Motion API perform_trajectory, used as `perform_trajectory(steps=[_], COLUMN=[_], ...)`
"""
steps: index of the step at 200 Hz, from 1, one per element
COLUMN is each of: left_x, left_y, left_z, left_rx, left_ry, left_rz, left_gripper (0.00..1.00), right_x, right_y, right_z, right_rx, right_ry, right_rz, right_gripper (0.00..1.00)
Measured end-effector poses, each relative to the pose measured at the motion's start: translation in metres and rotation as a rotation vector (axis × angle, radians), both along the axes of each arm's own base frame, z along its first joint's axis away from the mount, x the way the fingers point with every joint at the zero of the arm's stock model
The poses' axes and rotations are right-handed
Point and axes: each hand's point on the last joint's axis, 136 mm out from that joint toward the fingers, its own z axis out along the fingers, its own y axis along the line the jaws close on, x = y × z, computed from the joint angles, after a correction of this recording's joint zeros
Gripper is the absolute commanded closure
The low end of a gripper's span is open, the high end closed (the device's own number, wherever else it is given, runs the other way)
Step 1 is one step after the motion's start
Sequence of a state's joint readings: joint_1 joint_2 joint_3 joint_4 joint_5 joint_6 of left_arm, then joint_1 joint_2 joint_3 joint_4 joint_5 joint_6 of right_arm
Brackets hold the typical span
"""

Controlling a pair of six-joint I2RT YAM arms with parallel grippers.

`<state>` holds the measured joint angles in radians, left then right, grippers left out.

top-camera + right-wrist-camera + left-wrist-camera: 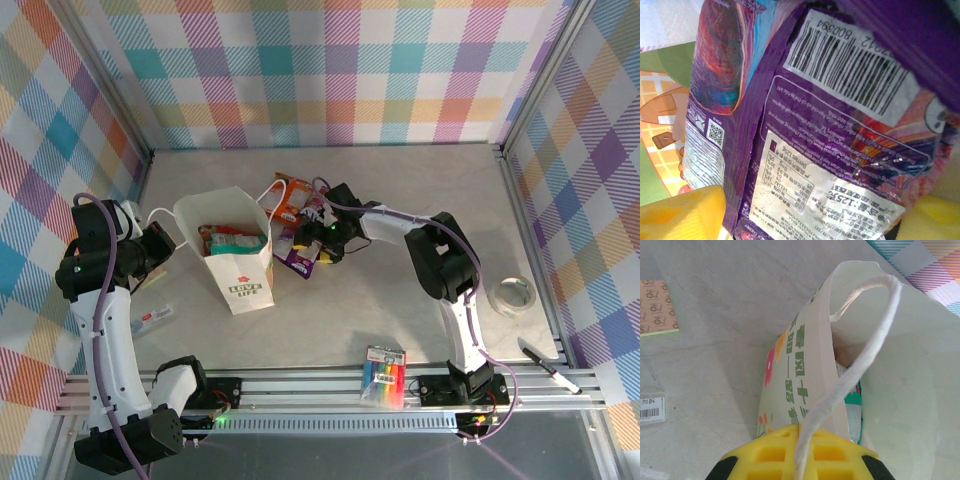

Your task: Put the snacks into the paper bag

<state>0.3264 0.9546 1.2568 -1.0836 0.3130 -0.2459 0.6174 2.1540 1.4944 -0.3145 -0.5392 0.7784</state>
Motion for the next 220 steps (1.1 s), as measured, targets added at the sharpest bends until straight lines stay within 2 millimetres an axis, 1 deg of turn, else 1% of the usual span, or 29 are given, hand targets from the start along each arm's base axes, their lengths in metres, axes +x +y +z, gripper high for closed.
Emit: perform_trajectory(steps=[19, 49, 69, 99, 126, 142, 155, 173, 220], left_x=[0.001, 0.001, 0.001, 0.001, 0.002, 0.001, 0.001, 0.001, 0.002], left_y=[0.000, 0.000, 0.001, 0.000, 0.000, 0.000, 0.000, 0.000, 0.000], left_z=[0.001, 0.001, 0.001, 0.001, 0.001, 0.001, 0.001, 0.001, 0.001], left_rx=[0.001, 0.002, 0.002, 0.002, 0.002, 0.001, 0.001, 0.001, 0.001], left_ry=[-0.004, -0.005, -0.005, -0.005, -0.006, -0.005, -0.005, -0.005, -0.006], left_rz=[0.000, 0.000, 0.000, 0.000, 0.000, 0.000, 0.000, 0.000, 0.000], left_gripper=[0.95, 0.95, 0.95, 0.95, 0.95, 0.95, 0.95, 0.95, 0.95], right_x=[0.000, 0.002, 0.002, 0.001, 0.001, 0.000, -0.001, -0.002, -0.004], right_y=[0.000, 0.001, 0.002, 0.001, 0.000, -0.001, -0.002, -0.007, -0.018], right_z=[-0.001, -0.004, -0.007, -0.007, -0.008, -0.008, -0.008, -0.005, 0.007], right_rx=[0.001, 0.002, 0.003, 0.002, -0.005, -0.011, -0.021, -0.041, -0.095], right_ry=[0.009, 0.027, 0.034, 0.028, 0.024, 0.015, 0.007, -0.009, -0.056], right_rz=[-0.008, -0.023, -0.024, -0.018, -0.012, -0.004, 0.004, 0.011, 0.024], right_gripper=[0.26, 0.40, 0.47, 0.57, 0.59, 0.63, 0.64, 0.67, 0.69])
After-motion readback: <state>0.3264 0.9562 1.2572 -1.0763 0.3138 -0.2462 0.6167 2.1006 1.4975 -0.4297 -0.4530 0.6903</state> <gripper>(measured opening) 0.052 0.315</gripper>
